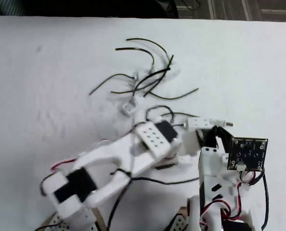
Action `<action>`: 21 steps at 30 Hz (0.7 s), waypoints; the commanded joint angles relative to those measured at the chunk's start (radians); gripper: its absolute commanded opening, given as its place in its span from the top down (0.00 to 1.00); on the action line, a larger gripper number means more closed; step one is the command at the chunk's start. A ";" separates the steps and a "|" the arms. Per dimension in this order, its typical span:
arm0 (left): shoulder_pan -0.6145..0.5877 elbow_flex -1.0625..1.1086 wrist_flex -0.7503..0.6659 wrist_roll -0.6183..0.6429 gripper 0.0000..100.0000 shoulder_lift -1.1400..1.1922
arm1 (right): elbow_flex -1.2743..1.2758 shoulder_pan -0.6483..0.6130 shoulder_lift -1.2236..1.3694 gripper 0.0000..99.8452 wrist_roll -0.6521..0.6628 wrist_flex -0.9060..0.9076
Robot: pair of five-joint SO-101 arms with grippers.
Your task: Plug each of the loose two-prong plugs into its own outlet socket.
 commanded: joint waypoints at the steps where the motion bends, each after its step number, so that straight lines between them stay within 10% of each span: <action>1: -0.071 0.054 0.026 -0.005 0.98 -0.180 | -0.011 -0.007 -0.002 0.98 -0.009 -0.005; 21: -0.618 0.658 -0.098 -0.166 0.98 -0.734 | -0.009 -0.007 0.004 0.98 0.002 -0.005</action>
